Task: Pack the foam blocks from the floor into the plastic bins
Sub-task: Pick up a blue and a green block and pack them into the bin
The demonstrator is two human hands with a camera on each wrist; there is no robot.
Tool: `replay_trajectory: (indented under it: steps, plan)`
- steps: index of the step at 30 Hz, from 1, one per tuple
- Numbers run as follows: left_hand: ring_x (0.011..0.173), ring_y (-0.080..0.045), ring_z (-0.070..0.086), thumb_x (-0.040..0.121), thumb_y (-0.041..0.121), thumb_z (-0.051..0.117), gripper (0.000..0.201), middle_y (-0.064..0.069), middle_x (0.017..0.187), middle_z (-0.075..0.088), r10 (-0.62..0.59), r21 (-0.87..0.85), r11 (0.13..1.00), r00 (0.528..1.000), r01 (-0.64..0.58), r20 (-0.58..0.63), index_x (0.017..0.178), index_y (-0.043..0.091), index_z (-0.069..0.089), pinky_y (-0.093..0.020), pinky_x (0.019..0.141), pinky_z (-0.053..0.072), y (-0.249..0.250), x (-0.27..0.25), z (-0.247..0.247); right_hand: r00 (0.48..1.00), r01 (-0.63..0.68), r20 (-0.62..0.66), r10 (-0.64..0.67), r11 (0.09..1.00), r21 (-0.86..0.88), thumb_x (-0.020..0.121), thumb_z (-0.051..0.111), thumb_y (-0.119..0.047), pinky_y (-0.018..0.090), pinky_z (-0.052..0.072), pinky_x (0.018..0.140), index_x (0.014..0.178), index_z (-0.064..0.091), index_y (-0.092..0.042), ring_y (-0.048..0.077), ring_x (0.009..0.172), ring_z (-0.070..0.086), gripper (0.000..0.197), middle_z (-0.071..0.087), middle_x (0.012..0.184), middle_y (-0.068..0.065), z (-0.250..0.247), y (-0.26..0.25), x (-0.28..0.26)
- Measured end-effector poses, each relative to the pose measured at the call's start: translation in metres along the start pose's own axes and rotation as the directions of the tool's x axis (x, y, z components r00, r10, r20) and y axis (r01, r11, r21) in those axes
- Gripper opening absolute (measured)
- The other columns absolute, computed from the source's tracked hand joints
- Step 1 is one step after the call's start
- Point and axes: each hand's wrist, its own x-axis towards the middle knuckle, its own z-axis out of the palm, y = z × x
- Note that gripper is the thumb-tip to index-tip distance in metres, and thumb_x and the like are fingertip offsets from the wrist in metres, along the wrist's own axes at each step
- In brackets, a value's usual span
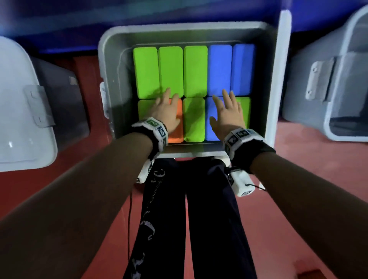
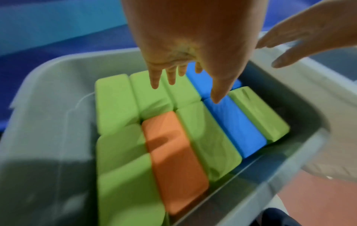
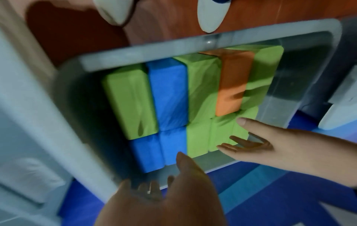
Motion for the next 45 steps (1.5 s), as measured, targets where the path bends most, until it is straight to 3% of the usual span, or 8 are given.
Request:
replay_trajectory:
  steps: [5, 9, 15, 31, 34, 37, 42, 45]
  plan:
    - [0.142, -0.030, 0.022, 0.090, 0.021, 0.056, 0.074, -0.006, 0.159, 0.006, 0.284, 0.145, 0.951, 0.957, -0.274, -0.055, 0.151, 0.018, 0.014, -0.042, 0.114, 0.025, 0.073, -0.001, -0.018, 0.885, -0.213, -0.372, 0.280, 0.954, 0.211, 0.082, 0.058, -0.013, 0.042, 0.017, 0.117, 0.146, 0.028, -0.005, 0.036, 0.142, 0.020, 0.071, 0.020, 0.153, 0.021, -0.030, 0.080, -0.055]
    - [0.142, -0.029, 0.022, 0.090, 0.021, 0.055, 0.075, -0.008, 0.159, 0.009, 0.267, 0.122, 0.960, 0.954, -0.251, -0.139, 0.152, 0.016, 0.013, -0.038, 0.116, 0.021, 0.126, 0.002, -0.012, 0.869, -0.437, -0.068, 0.489, 0.826, 0.356, 0.089, 0.060, -0.032, 0.041, 0.027, 0.109, 0.150, 0.011, -0.006, 0.036, 0.137, 0.030, 0.083, 0.022, 0.152, 0.021, -0.031, 0.131, -0.062]
    - [0.148, -0.023, 0.000, 0.085, 0.001, 0.051, 0.086, 0.003, 0.161, -0.002, 0.403, 0.229, 0.906, 0.892, -0.356, -0.206, 0.153, 0.029, 0.005, -0.048, 0.120, 0.008, 0.176, 0.015, -0.001, 0.916, -0.400, 0.207, 0.343, 0.791, 0.463, 0.091, 0.055, -0.033, 0.032, 0.043, 0.084, 0.119, 0.055, -0.006, 0.032, 0.109, 0.057, 0.039, 0.060, 0.119, 0.015, -0.023, 0.149, -0.043]
    - [0.148, -0.021, -0.003, 0.094, 0.010, 0.050, 0.058, -0.002, 0.157, 0.017, 0.598, 0.554, 0.688, 0.799, -0.468, -0.068, 0.146, 0.028, 0.030, -0.064, 0.105, -0.017, 0.199, -0.049, -0.019, 0.942, -0.299, 0.216, 0.257, 0.935, 0.190, 0.095, 0.052, -0.022, 0.036, 0.040, 0.092, 0.127, 0.037, 0.003, 0.032, 0.116, 0.048, 0.043, 0.042, 0.130, 0.017, -0.042, 0.123, -0.131]
    - [0.145, -0.022, 0.023, 0.090, 0.006, 0.051, 0.037, -0.003, 0.137, 0.048, 0.670, 0.625, 0.637, 0.725, -0.451, -0.159, 0.125, 0.017, 0.054, -0.071, 0.108, 0.000, 0.188, -0.068, -0.007, 0.973, -0.197, 0.147, 0.180, 0.974, 0.109, 0.094, 0.051, -0.018, 0.036, 0.037, 0.093, 0.127, 0.036, 0.007, 0.033, 0.115, 0.045, 0.044, 0.041, 0.128, 0.020, -0.039, 0.108, -0.154]
    - [0.103, -0.026, 0.062, 0.074, 0.004, 0.060, 0.023, -0.004, 0.093, 0.062, 0.719, 0.646, 0.599, 0.672, -0.474, -0.174, 0.093, 0.014, 0.067, -0.071, 0.103, 0.024, 0.169, -0.091, -0.003, 0.988, -0.122, 0.096, 0.122, 0.992, -0.010, 0.090, 0.050, -0.008, 0.034, 0.040, 0.089, 0.124, 0.036, 0.005, 0.030, 0.110, 0.045, 0.039, 0.042, 0.123, 0.018, -0.037, 0.093, -0.176]
    - [0.095, -0.026, 0.058, 0.068, 0.016, 0.072, 0.028, -0.004, 0.097, 0.059, 0.680, 0.614, 0.643, 0.710, -0.457, -0.184, 0.095, 0.017, 0.065, -0.055, 0.106, 0.034, 0.132, -0.139, -0.009, 0.996, 0.049, 0.076, -0.036, 0.984, -0.171, 0.088, 0.045, -0.006, 0.041, 0.049, 0.084, 0.138, 0.025, 0.003, 0.029, 0.107, 0.044, 0.055, 0.040, 0.121, 0.014, -0.025, 0.056, -0.211]
    - [0.080, -0.025, 0.059, 0.052, 0.020, 0.079, 0.032, -0.003, 0.082, 0.058, 0.667, 0.565, 0.672, 0.723, -0.479, -0.180, 0.080, 0.020, 0.065, -0.036, 0.079, 0.051, 0.112, -0.163, 0.000, 0.989, 0.083, 0.136, -0.050, 0.965, -0.248, 0.088, 0.043, -0.008, 0.036, 0.046, 0.087, 0.145, 0.013, 0.002, 0.030, 0.115, 0.038, 0.065, 0.034, 0.130, 0.015, -0.014, 0.037, -0.229]
